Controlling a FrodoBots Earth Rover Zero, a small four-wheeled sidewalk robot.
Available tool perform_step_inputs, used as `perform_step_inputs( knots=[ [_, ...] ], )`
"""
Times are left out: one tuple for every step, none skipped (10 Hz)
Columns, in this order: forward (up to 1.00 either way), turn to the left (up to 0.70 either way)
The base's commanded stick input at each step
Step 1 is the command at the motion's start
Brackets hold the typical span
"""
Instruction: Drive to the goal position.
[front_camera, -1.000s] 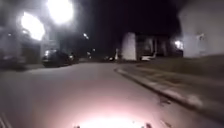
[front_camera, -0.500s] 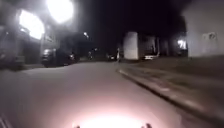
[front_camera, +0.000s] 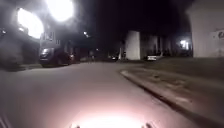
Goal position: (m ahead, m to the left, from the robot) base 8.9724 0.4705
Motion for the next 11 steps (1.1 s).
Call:
perform_step_inputs(
  knots=[
    [1.00,0.00],
    [1.00,0.00],
    [1.00,0.00],
    [1.00,0.00],
    [1.00,0.00],
    [1.00,0.00],
    [1.00,0.00],
    [1.00,0.00],
    [1.00,0.00],
    [1.00,0.00],
    [1.00,0.00]
  ],
)
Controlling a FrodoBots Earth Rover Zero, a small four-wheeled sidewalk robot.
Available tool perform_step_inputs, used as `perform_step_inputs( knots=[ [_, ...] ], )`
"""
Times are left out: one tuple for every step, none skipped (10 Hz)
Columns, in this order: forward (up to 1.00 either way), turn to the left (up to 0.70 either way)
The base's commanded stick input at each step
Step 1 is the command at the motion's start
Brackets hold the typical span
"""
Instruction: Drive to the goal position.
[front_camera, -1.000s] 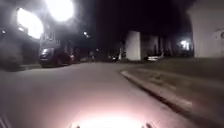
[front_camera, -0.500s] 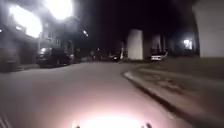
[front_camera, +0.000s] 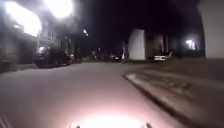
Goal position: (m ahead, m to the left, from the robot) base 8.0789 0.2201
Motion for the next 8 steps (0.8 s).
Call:
perform_step_inputs(
  knots=[
    [1.00,0.00],
    [1.00,0.00],
    [1.00,0.00],
    [1.00,0.00],
    [1.00,0.00],
    [1.00,0.00],
    [1.00,0.00],
    [1.00,0.00]
  ],
)
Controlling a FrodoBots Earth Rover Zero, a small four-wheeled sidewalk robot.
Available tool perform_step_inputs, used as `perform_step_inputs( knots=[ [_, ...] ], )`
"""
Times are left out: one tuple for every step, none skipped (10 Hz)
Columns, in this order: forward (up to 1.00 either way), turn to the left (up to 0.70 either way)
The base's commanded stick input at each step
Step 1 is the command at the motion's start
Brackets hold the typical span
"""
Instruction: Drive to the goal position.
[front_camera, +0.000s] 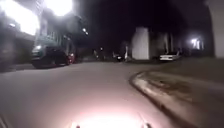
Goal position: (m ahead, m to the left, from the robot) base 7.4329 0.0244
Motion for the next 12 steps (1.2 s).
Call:
perform_step_inputs(
  knots=[
    [1.00,0.00],
    [1.00,0.00],
    [1.00,0.00],
    [1.00,0.00],
    [1.00,0.00],
    [1.00,0.00],
    [1.00,0.00],
    [1.00,0.00],
    [1.00,0.00],
    [1.00,0.00],
    [1.00,0.00],
    [1.00,0.00]
  ],
)
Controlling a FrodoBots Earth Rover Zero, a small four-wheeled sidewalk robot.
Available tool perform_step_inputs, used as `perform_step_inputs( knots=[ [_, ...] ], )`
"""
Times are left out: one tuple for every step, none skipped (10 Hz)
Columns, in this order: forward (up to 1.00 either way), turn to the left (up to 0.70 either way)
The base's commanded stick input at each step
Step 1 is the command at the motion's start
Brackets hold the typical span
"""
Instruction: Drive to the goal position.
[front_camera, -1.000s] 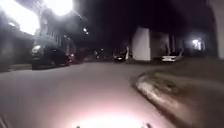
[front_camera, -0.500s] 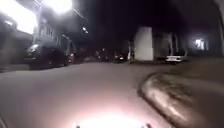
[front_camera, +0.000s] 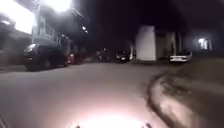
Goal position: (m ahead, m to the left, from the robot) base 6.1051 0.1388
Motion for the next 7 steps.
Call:
perform_step_inputs(
  knots=[
    [1.00,0.00],
    [1.00,0.00],
    [1.00,0.00],
    [1.00,0.00],
    [1.00,0.00],
    [1.00,0.00],
    [1.00,0.00]
  ],
)
